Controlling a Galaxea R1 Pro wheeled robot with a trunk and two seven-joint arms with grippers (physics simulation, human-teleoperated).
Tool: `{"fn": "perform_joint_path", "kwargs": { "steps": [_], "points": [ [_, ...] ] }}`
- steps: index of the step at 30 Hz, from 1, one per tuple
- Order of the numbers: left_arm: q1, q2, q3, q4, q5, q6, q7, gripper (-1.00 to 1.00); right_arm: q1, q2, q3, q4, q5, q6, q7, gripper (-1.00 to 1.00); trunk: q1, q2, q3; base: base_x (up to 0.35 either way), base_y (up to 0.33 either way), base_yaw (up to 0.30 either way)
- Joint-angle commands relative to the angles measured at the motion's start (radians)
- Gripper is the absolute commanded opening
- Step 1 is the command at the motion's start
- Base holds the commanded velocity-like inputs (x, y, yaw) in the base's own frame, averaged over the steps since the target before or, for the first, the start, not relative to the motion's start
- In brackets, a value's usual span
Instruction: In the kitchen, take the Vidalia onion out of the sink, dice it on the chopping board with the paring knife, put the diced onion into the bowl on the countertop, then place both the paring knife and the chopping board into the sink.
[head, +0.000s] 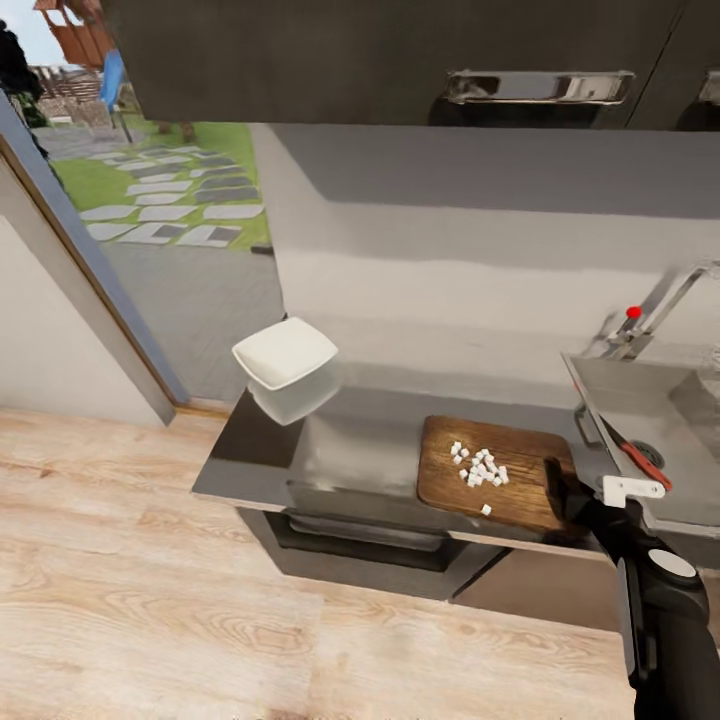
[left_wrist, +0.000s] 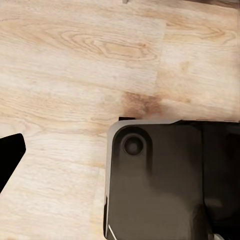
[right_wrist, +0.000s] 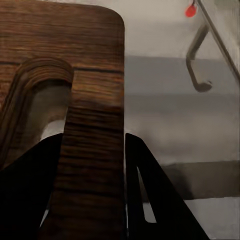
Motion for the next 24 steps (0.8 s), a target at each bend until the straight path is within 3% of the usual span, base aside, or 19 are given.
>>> {"fn": "perform_joint_path", "kwargs": {
  "steps": [1, 8, 10, 24],
  "points": [
    [0.0, 0.002, -0.007, -0.001, 0.01, -0.002, 0.005, 1.0, -0.001, 0.001, -0.003, -0.002, 0.008, 0.004, 0.009, -1.0, 0.0, -0.002, 0.0, -0.226, 0.0, -0.067],
    [0.0, 0.002, -0.007, -0.003, 0.011, -0.002, 0.005, 1.0, -0.001, 0.001, -0.003, -0.007, 0.009, 0.004, 0.009, -1.0, 0.0, -0.002, 0.011, -0.087, 0.0, -0.066],
    [0.0, 0.002, -0.007, -0.003, 0.01, -0.002, 0.005, 1.0, -0.001, 0.001, -0.003, -0.011, 0.009, 0.044, 0.009, -1.0, 0.0, -0.002, 0.014, 0.026, 0.12, -0.064],
    [0.0, 0.002, -0.007, -0.008, 0.01, -0.002, 0.005, 1.0, -0.001, 0.0, -0.004, -0.013, 0.01, 0.067, 0.009, -1.0, 0.0, -0.002, 0.037, 0.128, 0.271, -0.061]
  ]
}}
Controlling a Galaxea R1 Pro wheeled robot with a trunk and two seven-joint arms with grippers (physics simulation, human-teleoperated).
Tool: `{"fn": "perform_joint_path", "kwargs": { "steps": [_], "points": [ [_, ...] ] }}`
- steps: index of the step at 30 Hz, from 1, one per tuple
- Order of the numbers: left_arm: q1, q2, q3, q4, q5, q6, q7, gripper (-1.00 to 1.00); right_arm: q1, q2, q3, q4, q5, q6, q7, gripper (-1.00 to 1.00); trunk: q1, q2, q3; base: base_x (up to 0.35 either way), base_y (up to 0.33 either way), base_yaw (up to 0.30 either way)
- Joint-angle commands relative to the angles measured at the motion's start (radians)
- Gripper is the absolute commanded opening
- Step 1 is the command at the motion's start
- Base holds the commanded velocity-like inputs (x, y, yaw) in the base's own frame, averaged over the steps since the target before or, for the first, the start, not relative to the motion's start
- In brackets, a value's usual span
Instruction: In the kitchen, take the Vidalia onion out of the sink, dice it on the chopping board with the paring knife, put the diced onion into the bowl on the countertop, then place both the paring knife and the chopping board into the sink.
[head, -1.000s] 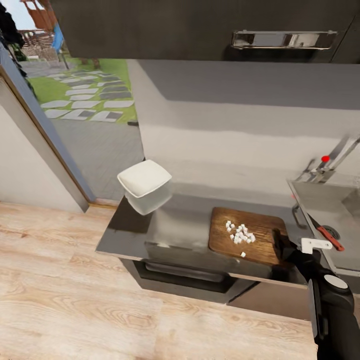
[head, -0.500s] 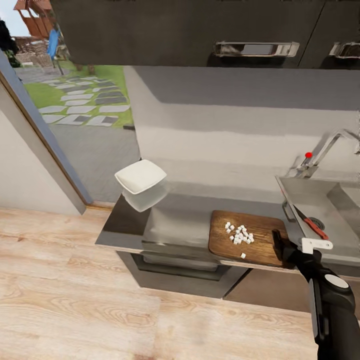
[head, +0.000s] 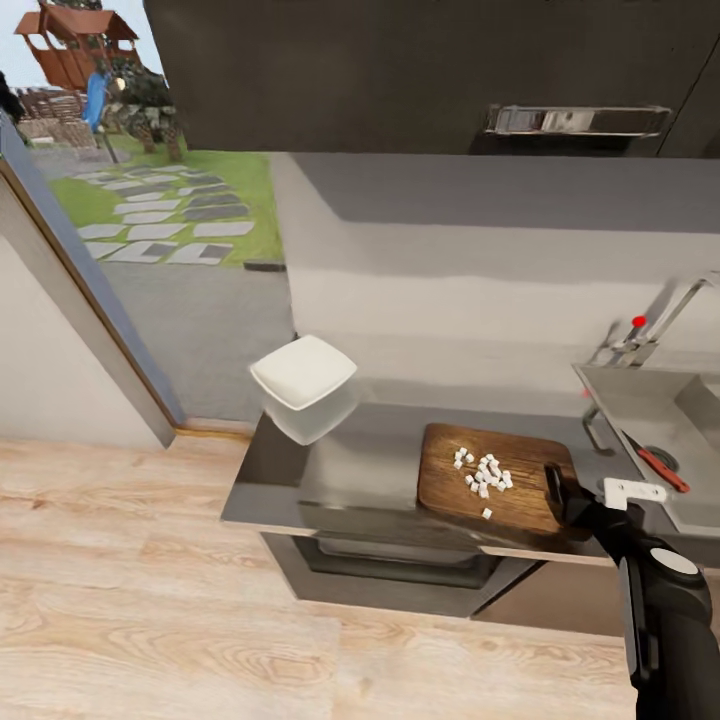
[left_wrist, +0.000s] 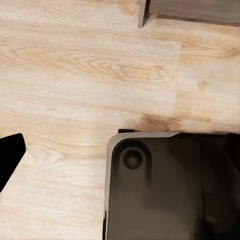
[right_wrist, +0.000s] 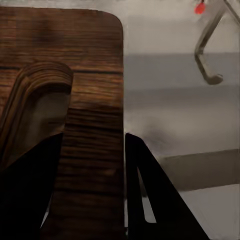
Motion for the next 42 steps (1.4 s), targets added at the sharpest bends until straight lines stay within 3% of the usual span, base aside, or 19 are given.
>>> {"fn": "perform_joint_path", "kwargs": {
  "steps": [1, 22, 42],
  "points": [
    [0.0, 0.002, -0.008, -0.001, 0.01, -0.002, 0.005, 1.0, -0.001, 0.001, -0.002, -0.002, 0.009, 0.004, 0.009, -1.0, 0.001, -0.002, 0.0, 0.139, 0.286, -0.059],
    [0.0, 0.002, -0.008, 0.004, 0.011, -0.002, 0.005, 1.0, -0.001, 0.001, -0.006, -0.007, 0.009, 0.005, 0.009, -1.0, 0.001, -0.002, 0.034, 0.103, 0.283, -0.004],
    [0.0, 0.002, -0.008, 0.004, 0.011, -0.002, 0.005, 1.0, -0.001, 0.0, -0.006, -0.021, 0.011, 0.036, 0.009, -1.0, 0.001, -0.002, 0.066, 0.004, 0.013, 0.0]
  ]
}}
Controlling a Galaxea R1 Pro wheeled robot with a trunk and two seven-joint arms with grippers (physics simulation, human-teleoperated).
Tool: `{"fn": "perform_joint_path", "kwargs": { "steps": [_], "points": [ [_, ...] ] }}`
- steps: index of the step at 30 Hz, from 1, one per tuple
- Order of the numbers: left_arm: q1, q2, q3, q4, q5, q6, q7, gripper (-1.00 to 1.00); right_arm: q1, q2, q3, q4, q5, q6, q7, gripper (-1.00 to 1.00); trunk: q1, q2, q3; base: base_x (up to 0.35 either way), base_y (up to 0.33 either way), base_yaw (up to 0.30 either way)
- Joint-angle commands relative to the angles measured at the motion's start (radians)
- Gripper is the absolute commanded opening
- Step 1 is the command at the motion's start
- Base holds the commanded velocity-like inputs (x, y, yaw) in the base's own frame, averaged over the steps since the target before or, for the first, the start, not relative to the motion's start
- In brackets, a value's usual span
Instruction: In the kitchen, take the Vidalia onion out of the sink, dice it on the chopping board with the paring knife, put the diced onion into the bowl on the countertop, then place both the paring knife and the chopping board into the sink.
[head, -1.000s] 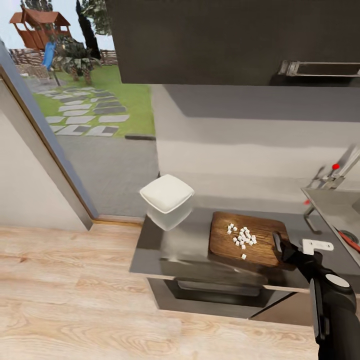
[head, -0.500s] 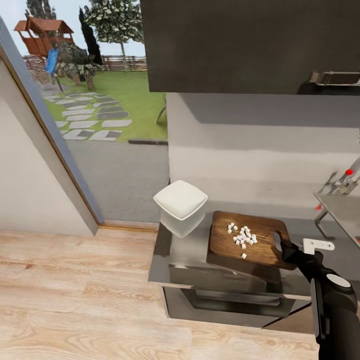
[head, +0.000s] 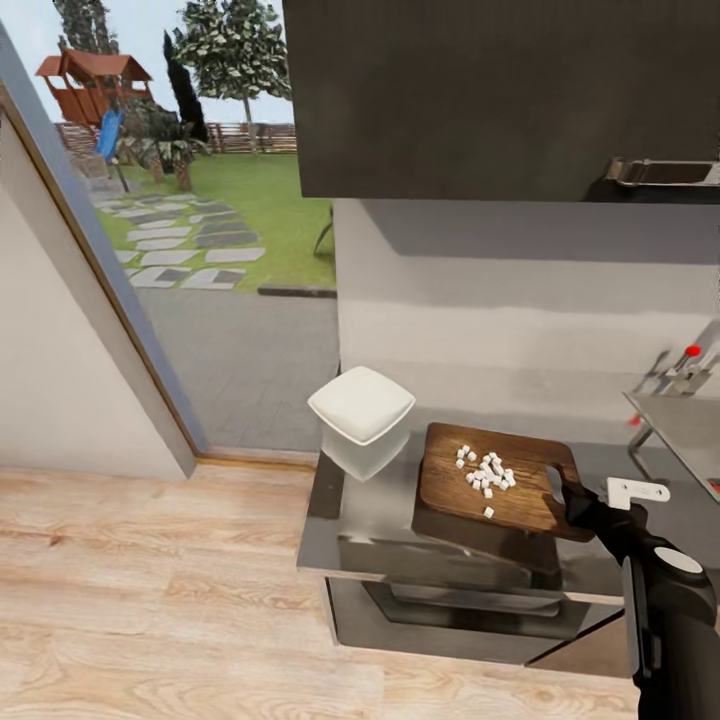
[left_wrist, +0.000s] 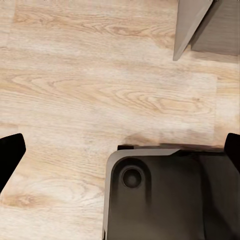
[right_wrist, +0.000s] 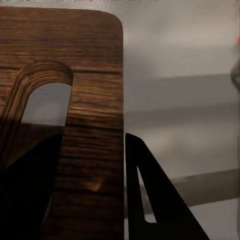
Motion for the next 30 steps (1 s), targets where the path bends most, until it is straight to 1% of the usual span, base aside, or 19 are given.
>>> {"fn": "perform_joint_path", "kwargs": {
  "steps": [1, 12, 24, 30],
  "points": [
    [0.0, 0.002, -0.007, -0.001, 0.01, -0.002, 0.005, 1.0, -0.001, 0.001, -0.002, -0.004, 0.01, 0.005, 0.009, -1.0, 0.001, -0.002, 0.0, 0.0, 0.0, 0.0],
    [0.0, 0.002, -0.007, -0.001, 0.01, -0.002, 0.005, 1.0, -0.001, 0.001, -0.003, -0.006, 0.01, 0.008, 0.009, -1.0, 0.001, -0.002, 0.018, 0.0, 0.007, 0.0],
    [0.0, 0.001, -0.007, 0.0, 0.01, -0.002, 0.005, 1.0, -0.001, -0.001, -0.002, -0.006, 0.01, 0.008, 0.009, -1.0, 0.001, -0.002, 0.037, 0.124, 0.212, 0.0],
    [0.0, 0.001, -0.007, 0.0, 0.01, -0.001, 0.005, 1.0, -0.001, -0.001, -0.002, -0.006, 0.01, 0.008, 0.009, -1.0, 0.001, -0.002, 0.047, 0.05, 0.105, 0.0]
  ]
}}
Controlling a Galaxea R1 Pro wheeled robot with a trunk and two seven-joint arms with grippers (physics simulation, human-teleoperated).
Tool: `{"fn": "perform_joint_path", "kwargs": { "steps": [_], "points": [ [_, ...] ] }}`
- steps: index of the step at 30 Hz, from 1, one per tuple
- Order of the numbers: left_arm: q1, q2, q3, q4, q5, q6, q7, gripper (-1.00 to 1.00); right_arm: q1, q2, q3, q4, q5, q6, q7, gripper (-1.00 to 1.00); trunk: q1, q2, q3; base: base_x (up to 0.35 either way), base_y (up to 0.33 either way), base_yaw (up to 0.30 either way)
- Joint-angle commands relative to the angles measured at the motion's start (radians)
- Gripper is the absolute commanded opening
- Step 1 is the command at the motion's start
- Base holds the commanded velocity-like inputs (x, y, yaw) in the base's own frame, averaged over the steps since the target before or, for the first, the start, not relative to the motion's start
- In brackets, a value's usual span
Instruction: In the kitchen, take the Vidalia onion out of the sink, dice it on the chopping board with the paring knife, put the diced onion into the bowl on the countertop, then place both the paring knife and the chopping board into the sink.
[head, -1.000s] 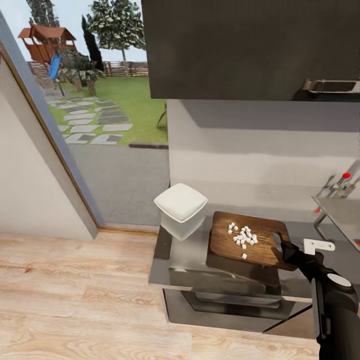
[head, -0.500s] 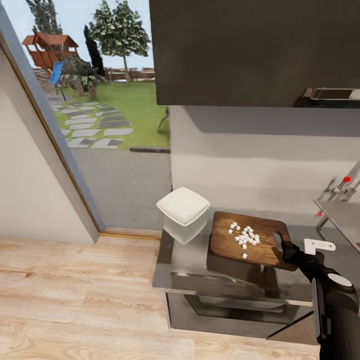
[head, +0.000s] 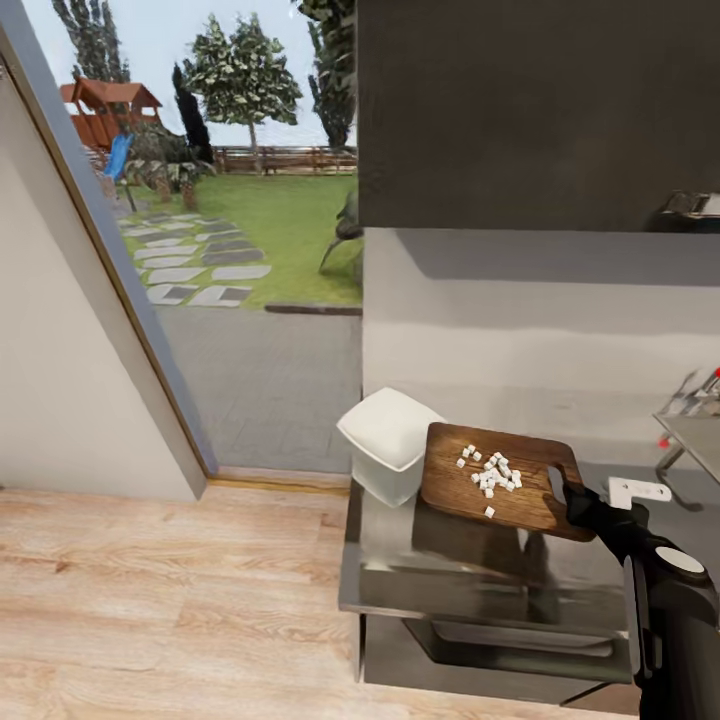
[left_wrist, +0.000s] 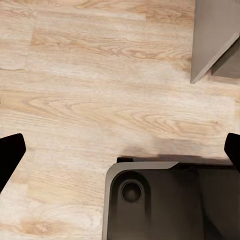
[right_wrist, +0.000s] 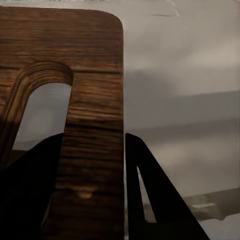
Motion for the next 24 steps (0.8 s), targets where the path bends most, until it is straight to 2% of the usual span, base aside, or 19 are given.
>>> {"fn": "perform_joint_path", "kwargs": {
  "steps": [1, 6, 24],
  "points": [
    [0.0, 0.002, -0.007, -0.001, 0.01, -0.002, 0.005, 1.0, -0.001, 0.001, -0.002, -0.002, 0.01, 0.003, 0.009, -1.0, 0.001, -0.002, 0.0, 0.005, 0.077, 0.0],
    [0.0, 0.002, -0.007, -0.001, 0.01, -0.003, 0.005, 1.0, -0.001, 0.001, -0.003, -0.002, 0.01, 0.003, 0.008, -1.0, 0.001, -0.002, 0.008, 0.063, 0.096, 0.0],
    [0.0, 0.002, -0.007, -0.001, 0.01, -0.003, 0.005, 1.0, -0.001, -0.001, -0.004, -0.002, 0.012, 0.017, 0.007, -1.0, 0.001, -0.002, 0.037, 0.191, 0.188, -0.007]
  ]
}}
